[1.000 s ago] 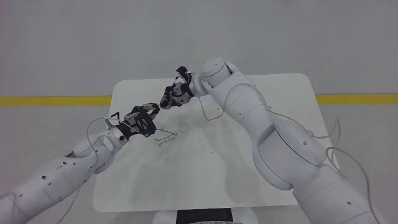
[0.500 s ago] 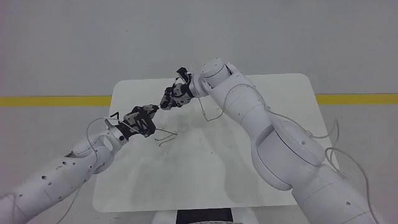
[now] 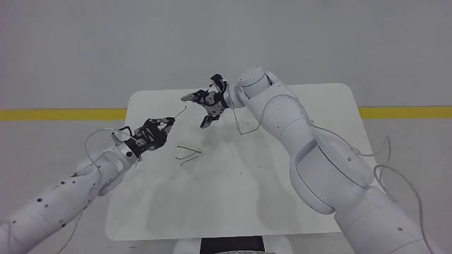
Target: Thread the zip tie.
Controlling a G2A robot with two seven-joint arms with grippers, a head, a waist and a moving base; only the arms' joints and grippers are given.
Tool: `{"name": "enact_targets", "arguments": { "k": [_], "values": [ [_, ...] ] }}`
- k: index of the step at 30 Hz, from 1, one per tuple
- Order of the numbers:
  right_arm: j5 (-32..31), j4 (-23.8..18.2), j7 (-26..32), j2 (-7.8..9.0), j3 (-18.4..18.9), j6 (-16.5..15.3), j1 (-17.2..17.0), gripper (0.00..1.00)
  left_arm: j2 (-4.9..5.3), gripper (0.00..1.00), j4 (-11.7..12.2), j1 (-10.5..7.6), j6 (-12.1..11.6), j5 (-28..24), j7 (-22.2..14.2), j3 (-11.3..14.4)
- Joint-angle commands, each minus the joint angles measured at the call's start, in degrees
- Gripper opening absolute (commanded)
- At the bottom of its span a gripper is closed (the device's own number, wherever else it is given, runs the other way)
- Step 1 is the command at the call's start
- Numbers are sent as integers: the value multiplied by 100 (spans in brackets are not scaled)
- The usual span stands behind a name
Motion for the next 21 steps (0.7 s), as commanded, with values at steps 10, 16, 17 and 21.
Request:
{"name": "enact_targets", "arguments": {
  "k": [10,16,17,21],
  "values": [
    [-36,-182,-295,194,168,-368,-109,100,89,0,353,248,-1953,-1424,780,-428],
    [-36,-182,-295,194,168,-368,-109,100,89,0,353,248,-1953,-1424,780,-428],
    [-36,-182,-295,194,168,-368,-109,100,89,0,353,248,-1953,-1424,780,-428],
    [-36,-182,-295,194,168,-368,-109,100,53,0,314,316,-1995,-1952,814,-338]
  ]
}}
